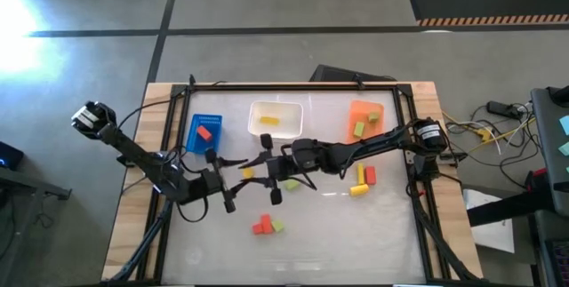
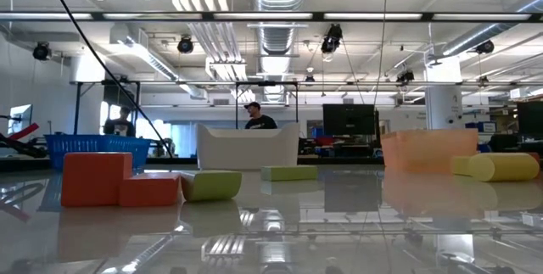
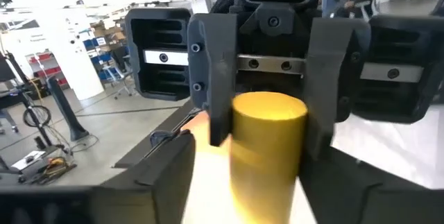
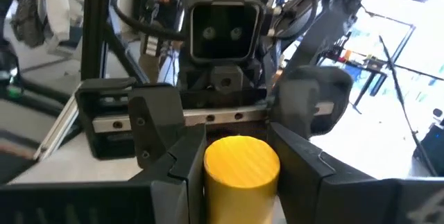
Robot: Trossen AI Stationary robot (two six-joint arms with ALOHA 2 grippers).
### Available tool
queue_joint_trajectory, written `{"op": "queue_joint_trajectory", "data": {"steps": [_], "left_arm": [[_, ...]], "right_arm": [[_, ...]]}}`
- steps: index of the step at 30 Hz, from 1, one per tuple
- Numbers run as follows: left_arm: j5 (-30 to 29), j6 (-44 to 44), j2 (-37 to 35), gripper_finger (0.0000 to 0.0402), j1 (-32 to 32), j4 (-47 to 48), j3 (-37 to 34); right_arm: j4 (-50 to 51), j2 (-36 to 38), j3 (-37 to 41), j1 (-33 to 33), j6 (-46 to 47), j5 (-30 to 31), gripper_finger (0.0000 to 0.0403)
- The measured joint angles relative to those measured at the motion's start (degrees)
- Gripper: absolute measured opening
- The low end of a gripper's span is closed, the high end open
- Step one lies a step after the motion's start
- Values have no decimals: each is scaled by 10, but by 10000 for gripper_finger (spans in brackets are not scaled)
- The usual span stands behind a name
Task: Sort & place blocks by color
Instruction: Put the bottom left yellow block into the white bin
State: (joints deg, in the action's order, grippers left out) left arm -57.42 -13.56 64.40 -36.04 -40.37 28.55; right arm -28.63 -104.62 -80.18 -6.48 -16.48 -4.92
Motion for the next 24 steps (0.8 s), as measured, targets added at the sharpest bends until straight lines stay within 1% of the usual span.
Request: {"op": "queue_joint_trajectory", "data": {"steps": [3,5,10,12,14,17,19,21,24], "left_arm": [[-5,14,-5,257,-5,61,0],[-5,37,-11,272,-8,113,0],[-4,125,-47,280,-8,238,1],[-5,158,-65,281,-8,278,0],[-4,197,-84,281,-8,323,-3],[-4,249,-108,281,-8,363,-4],[-4,252,-118,281,-8,370,-8],[-4,252,-124,281,-8,369,-8],[-4,250,-128,281,-8,367,-8]], "right_arm": [[35,1,1,1,-4,0,119],[68,3,1,3,0,1,119],[185,17,2,23,21,12,119],[237,21,2,33,28,37,119],[286,24,2,45,29,79,119],[334,28,2,73,36,184,119],[351,26,2,98,49,248,119],[357,23,2,124,54,264,119],[338,21,2,157,69,255,119]]}}
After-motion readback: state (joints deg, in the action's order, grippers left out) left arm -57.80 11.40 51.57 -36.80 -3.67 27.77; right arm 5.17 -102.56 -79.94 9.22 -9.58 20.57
